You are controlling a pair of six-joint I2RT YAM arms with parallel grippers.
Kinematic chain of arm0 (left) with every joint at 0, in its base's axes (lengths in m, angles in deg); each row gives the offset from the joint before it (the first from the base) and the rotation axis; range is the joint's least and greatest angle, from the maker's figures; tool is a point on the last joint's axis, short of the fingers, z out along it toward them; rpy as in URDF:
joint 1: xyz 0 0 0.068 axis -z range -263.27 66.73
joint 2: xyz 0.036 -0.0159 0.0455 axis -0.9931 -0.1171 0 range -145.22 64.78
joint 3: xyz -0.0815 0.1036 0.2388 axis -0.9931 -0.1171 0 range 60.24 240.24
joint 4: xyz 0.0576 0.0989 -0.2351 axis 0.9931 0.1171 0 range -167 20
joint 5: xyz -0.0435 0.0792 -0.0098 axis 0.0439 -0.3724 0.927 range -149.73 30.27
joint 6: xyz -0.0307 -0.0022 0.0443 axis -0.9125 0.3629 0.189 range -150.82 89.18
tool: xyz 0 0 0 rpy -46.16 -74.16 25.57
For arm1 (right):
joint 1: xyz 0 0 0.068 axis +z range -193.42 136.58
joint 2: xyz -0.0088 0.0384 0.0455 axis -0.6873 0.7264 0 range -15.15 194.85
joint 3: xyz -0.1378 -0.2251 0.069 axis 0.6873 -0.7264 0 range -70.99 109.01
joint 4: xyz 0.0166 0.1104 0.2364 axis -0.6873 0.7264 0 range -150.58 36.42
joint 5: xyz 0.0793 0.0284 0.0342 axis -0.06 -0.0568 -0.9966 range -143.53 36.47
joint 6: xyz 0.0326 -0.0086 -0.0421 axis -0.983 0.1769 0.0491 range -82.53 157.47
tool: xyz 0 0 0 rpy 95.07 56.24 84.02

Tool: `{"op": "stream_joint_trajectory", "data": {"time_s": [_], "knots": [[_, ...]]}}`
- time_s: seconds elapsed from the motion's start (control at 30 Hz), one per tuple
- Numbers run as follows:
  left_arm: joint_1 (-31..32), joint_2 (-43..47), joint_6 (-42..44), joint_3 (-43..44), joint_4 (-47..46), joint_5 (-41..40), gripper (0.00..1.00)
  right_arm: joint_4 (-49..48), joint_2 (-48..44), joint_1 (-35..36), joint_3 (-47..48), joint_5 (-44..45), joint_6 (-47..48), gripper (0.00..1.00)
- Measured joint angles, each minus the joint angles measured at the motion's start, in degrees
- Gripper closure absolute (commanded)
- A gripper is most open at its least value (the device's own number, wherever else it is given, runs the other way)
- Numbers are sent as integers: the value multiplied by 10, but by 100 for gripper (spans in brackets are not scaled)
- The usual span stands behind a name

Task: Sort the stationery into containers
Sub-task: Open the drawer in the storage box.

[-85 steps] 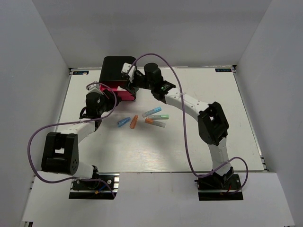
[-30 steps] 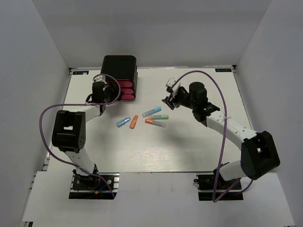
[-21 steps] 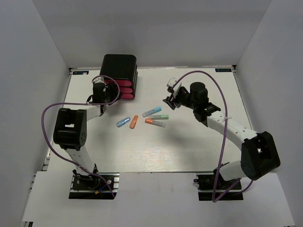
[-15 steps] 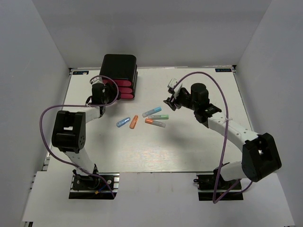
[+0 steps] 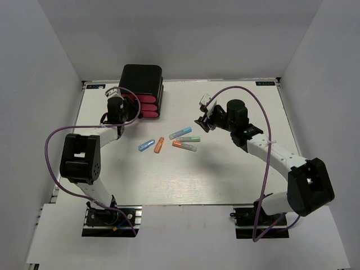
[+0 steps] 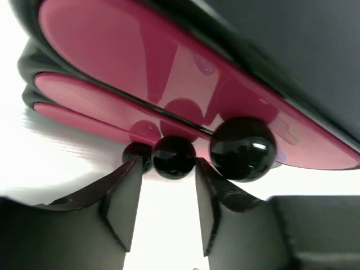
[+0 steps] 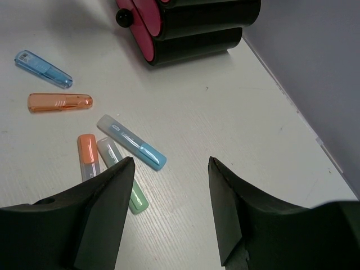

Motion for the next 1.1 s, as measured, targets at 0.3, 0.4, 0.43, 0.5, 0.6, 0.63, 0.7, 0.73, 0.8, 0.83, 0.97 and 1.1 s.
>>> {"op": "stream_joint_trajectory", "data": {"time_s": [0.3, 0.4, 0.43, 0.5, 0.6, 0.63, 0.7, 0.73, 0.8, 0.83, 0.97, 1.1], "knots": [[-1, -5, 20, 4, -12, 17, 69, 0, 0, 0, -1, 0, 1, 39], [-2, -6, 23, 4, -14, 26, 72, 0, 0, 0, -1, 0, 1, 39], [-2, -7, 24, 4, -14, 28, 72, 0, 0, 0, -1, 0, 1, 39], [-3, -6, 24, 2, -17, 33, 74, 0, 0, 0, -1, 0, 1, 39], [-3, -5, 24, -7, -32, 36, 74, 0, 0, 0, -1, 0, 1, 39], [-3, -3, 24, -14, -40, 37, 74, 0, 0, 0, -1, 0, 1, 39], [-3, 7, 24, -33, -54, 38, 74, 0, -1, 0, -2, 0, 1, 39], [-4, 16, 24, -44, -58, 39, 74, 0, -2, 0, -4, 0, 1, 39], [-4, 36, 25, -65, -58, 42, 74, -1, -4, 0, -9, -1, 2, 38], [-4, 46, 25, -76, -59, 43, 74, 0, -4, 0, -10, -2, 2, 38], [-5, 86, 29, -112, -46, 46, 72, 0, -4, 0, -11, -15, 7, 29], [-5, 118, 37, -132, -26, 50, 42, 26, 1, 0, -9, -73, 47, 26]]}}
